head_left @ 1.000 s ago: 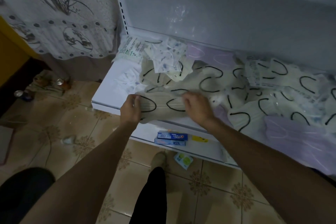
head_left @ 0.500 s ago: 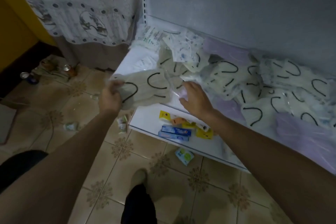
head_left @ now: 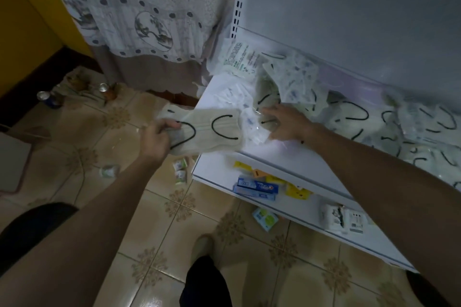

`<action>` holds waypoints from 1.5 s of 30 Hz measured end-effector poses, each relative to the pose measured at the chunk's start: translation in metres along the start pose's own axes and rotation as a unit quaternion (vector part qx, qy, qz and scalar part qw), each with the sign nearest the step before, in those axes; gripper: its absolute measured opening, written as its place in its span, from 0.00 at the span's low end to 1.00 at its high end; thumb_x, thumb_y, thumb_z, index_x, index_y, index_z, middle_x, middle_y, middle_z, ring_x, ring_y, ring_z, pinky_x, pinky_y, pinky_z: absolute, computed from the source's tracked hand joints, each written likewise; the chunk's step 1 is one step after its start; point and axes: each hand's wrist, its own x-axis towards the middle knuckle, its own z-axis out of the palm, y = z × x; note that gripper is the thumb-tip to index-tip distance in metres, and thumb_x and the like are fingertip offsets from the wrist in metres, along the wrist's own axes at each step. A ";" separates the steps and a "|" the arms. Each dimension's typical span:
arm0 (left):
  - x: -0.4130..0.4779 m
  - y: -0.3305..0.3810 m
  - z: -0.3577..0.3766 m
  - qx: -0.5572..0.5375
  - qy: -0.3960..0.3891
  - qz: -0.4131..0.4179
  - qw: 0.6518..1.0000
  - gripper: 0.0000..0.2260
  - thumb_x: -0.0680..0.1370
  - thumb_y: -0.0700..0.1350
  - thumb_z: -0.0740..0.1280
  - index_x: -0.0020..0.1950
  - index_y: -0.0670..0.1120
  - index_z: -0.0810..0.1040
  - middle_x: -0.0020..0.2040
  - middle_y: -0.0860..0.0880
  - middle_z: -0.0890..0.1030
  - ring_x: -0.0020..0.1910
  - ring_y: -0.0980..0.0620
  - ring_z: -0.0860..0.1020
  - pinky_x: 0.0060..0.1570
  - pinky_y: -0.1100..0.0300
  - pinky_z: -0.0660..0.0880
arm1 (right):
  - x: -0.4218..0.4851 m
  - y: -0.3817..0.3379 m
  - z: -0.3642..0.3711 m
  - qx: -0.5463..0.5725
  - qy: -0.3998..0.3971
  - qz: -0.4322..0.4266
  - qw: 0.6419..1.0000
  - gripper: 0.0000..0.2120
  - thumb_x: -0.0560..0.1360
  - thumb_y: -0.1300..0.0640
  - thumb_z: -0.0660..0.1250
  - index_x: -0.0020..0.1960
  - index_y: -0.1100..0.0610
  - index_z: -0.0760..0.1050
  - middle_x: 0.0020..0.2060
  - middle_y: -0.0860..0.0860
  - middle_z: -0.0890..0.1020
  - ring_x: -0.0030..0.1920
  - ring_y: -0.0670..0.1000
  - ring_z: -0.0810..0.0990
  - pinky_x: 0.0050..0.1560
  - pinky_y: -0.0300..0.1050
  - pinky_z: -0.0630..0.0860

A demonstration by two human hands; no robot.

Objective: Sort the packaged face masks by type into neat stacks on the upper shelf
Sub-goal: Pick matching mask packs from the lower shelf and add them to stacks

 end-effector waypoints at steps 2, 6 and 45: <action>0.002 -0.002 -0.002 0.005 0.007 -0.016 1.000 0.18 0.72 0.25 0.52 0.47 0.39 0.77 0.52 0.43 0.77 0.55 0.48 0.73 0.50 0.61 0.70 | 0.000 0.000 -0.005 0.016 -0.010 -0.005 1.000 0.34 0.72 0.58 0.69 0.75 0.52 0.60 0.73 0.55 0.62 0.72 0.57 0.62 0.70 0.48 0.62; 0.003 0.001 0.003 0.021 -0.005 -0.041 0.999 0.18 0.72 0.25 0.51 0.45 0.41 0.76 0.53 0.44 0.77 0.55 0.50 0.71 0.54 0.63 0.68 | -0.004 -0.009 -0.006 0.018 0.066 0.050 0.996 0.21 0.78 0.63 0.58 0.70 0.59 0.66 0.64 0.61 0.73 0.63 0.61 0.73 0.63 0.53 0.69; 0.016 0.052 0.099 0.109 -0.018 -0.031 0.993 0.27 0.71 0.38 0.71 0.65 0.47 0.63 0.58 0.44 0.75 0.55 0.43 0.75 0.47 0.55 0.71 | -0.033 -0.015 0.002 -0.147 0.047 0.043 0.987 0.39 0.72 0.40 0.67 0.76 0.49 0.52 0.76 0.55 0.37 0.76 0.59 0.40 0.69 0.71 0.49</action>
